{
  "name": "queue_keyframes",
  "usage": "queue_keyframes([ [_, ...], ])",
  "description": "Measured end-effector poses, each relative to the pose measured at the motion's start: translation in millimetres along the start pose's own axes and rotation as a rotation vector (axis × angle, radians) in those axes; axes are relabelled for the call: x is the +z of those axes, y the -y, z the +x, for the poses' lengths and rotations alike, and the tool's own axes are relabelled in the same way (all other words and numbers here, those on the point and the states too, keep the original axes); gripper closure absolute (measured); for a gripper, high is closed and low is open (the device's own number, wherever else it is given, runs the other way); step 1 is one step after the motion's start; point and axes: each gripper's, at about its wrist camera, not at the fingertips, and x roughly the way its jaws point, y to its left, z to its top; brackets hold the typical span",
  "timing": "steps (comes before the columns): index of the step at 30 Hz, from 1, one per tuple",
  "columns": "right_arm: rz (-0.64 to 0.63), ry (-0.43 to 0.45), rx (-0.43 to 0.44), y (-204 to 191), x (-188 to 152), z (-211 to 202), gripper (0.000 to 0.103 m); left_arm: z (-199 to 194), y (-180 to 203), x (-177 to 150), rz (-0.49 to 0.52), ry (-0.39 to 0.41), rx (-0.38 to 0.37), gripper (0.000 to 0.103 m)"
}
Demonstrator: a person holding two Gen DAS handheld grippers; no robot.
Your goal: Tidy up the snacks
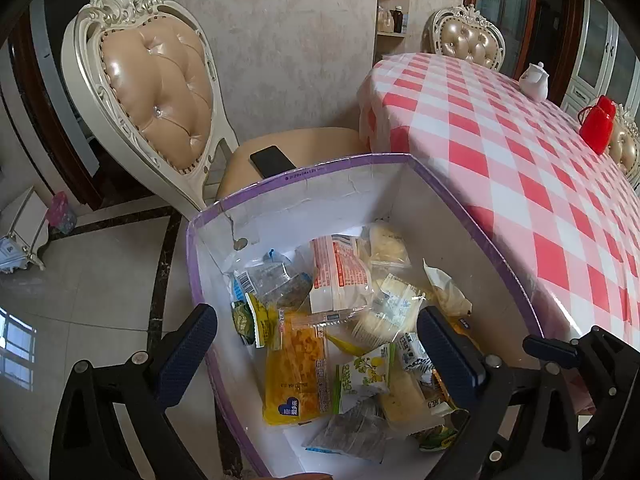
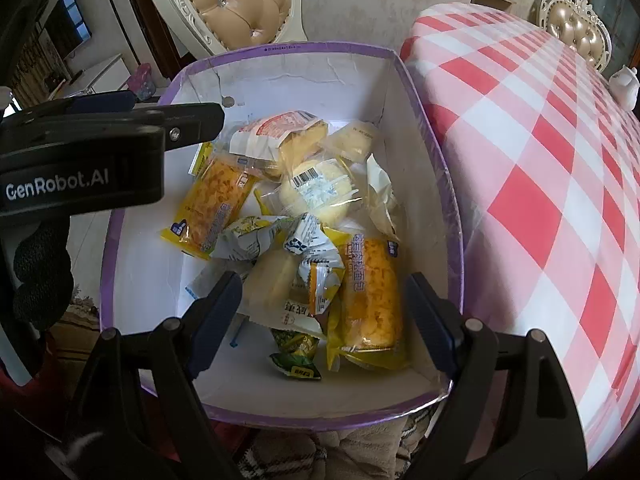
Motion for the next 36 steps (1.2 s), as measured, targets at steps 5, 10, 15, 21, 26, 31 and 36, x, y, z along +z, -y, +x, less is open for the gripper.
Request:
queue_keyframes([
  [5,-0.005,-0.008,0.002,-1.0,-0.8,1.6,0.018,1.7,-1.0,0.2,-0.001,-0.006,-0.001,0.002],
  [10,-0.007,-0.013,0.005,-1.1,-1.2,2.6,0.018,1.9,-0.6,0.2,-0.001,-0.009,0.000,0.002],
  [15,-0.008,-0.017,0.005,-1.4,-1.4,3.6,0.018,3.8,-1.4,-0.5,0.000,-0.014,0.000,0.002],
  [21,-0.008,-0.020,0.005,-2.1,-2.3,5.0,0.018,5.0,-2.3,-1.0,-0.001,-0.017,0.000,0.002],
  [26,-0.008,-0.023,0.006,-2.2,-2.7,5.9,0.018,5.6,-2.4,-1.1,-0.004,-0.021,-0.001,0.002],
  [31,-0.008,-0.023,0.007,-2.3,-3.3,6.4,0.018,7.9,-2.3,-1.7,-0.005,-0.033,-0.001,0.002],
  [36,0.002,-0.022,0.004,-1.1,-3.6,7.1,0.018,9.1,-1.3,-2.8,-0.003,-0.037,-0.001,0.002],
])
